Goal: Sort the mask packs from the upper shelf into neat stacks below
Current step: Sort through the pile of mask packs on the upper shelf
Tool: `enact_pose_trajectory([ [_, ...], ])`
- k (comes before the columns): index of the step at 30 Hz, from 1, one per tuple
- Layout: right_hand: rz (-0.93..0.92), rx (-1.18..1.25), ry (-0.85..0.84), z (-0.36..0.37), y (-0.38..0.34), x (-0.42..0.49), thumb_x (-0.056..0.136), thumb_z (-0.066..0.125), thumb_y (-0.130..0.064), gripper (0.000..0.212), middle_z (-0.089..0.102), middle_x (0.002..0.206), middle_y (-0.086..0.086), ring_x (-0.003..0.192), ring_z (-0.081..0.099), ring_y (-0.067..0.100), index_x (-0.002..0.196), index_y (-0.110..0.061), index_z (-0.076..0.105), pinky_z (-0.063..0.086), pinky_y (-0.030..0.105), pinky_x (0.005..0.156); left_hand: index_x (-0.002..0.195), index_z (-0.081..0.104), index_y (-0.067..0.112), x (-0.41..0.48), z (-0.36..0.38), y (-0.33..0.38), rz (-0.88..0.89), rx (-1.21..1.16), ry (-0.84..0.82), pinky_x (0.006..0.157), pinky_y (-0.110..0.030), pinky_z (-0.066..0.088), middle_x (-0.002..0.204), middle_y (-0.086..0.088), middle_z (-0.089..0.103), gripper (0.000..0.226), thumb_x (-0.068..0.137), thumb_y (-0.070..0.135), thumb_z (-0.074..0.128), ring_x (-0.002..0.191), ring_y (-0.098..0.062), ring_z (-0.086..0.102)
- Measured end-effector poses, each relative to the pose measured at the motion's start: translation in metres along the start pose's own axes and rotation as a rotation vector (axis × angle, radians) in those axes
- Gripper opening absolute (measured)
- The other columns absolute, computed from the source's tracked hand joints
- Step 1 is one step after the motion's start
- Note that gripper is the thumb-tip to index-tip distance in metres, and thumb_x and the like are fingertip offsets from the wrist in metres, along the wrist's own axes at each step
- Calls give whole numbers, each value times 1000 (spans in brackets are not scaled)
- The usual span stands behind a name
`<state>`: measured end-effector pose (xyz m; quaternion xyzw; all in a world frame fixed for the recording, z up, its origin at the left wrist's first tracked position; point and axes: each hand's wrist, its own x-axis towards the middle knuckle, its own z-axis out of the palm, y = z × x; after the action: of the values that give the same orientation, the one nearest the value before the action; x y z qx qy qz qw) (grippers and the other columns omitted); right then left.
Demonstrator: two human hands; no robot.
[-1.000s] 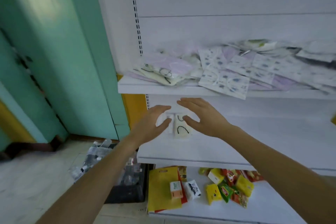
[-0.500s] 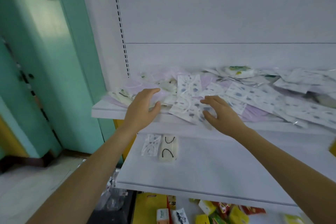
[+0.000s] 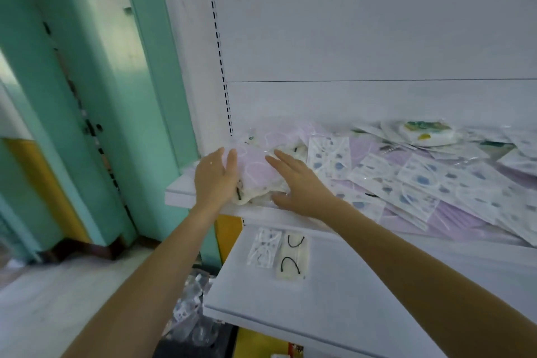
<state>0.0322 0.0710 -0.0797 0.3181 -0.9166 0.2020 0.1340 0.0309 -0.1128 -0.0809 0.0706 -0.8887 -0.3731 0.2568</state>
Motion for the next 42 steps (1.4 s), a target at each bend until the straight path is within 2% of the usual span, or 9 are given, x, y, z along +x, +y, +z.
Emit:
enact_pose_trajectory([
  [8, -94, -59, -45, 21, -21, 41, 99, 42, -30, 35, 54, 134, 2, 127, 44, 16, 129, -19, 56, 30, 32, 104, 124, 46, 16, 37, -31, -16, -206, -234, -298, 70, -29, 49, 106, -5, 64, 41, 96, 45, 43, 83, -17, 61],
  [13, -29, 300, -167, 6, -45, 45, 100, 34, -34, 39, 64, 94, 2, 88, 58, 12, 114, -9, 61, 41, 22, 77, 139, 35, 17, 70, -26, -20, -170, -341, -260, 90, -38, 50, 120, -9, 46, 69, 80, 19, 72, 106, -28, 55],
  [16, 130, 494, -82, 1, -41, 64, 98, 31, -42, 47, 57, 128, 7, 118, 51, 19, 122, -13, 59, 34, 21, 97, 135, 43, 16, 85, -24, -22, -119, -414, -137, 87, -36, 50, 127, -9, 43, 67, 76, -2, 69, 106, -27, 52],
  [20, 312, 27, 28, 2, 13, 110, 94, 50, -29, 55, 32, 151, 3, 137, 29, 23, 145, -18, 30, 23, 32, 111, 133, 47, 8, 97, -25, -26, -139, -505, -113, 87, -28, 46, 128, -8, 45, 54, 83, -5, 61, 104, -16, 48],
  [24, 525, -172, -100, 13, 42, 126, 86, 47, -16, 38, 55, 129, 5, 113, 50, 26, 123, -17, 55, 38, 35, 94, 139, 41, 5, 102, -22, -36, -190, -421, -208, 82, -21, 39, 138, -11, 45, 51, 90, 2, 54, 111, -22, 52],
  [30, 429, 172, 302, 8, 14, 117, 100, 40, -29, 36, 60, 125, 8, 116, 53, 25, 127, -13, 56, 39, 29, 93, 105, 61, 16, 112, -18, -28, -271, -573, -308, 84, -33, 47, 110, -8, 64, 30, 96, 40, 45, 99, -25, 61],
  [33, 233, 229, 42, 8, -10, 103, 98, 44, -32, 37, 59, 126, 1, 117, 51, 14, 129, -16, 56, 36, 22, 93, 94, 59, 13, 112, -10, -16, -236, -605, -349, 92, -42, 47, 97, -6, 61, 43, 81, 54, 56, 91, -22, 59],
  [36, 228, 315, -162, 7, -10, 95, 94, 46, -44, 41, 62, 121, -2, 110, 54, 14, 119, -17, 62, 34, 22, 90, 132, 45, 8, 109, 0, -9, -126, -533, -333, 97, -37, 46, 123, -3, 51, 57, 78, 14, 62, 112, -21, 50],
  [42, 616, -53, 101, -10, 60, 98, 94, 48, -31, 51, 43, 142, 8, 131, 36, 28, 142, -17, 35, 31, 37, 105, 143, 32, 13, 114, 10, -14, -51, -488, -295, 106, -39, 38, 136, -4, 42, 69, 81, -12, 46, 126, -23, 41],
])
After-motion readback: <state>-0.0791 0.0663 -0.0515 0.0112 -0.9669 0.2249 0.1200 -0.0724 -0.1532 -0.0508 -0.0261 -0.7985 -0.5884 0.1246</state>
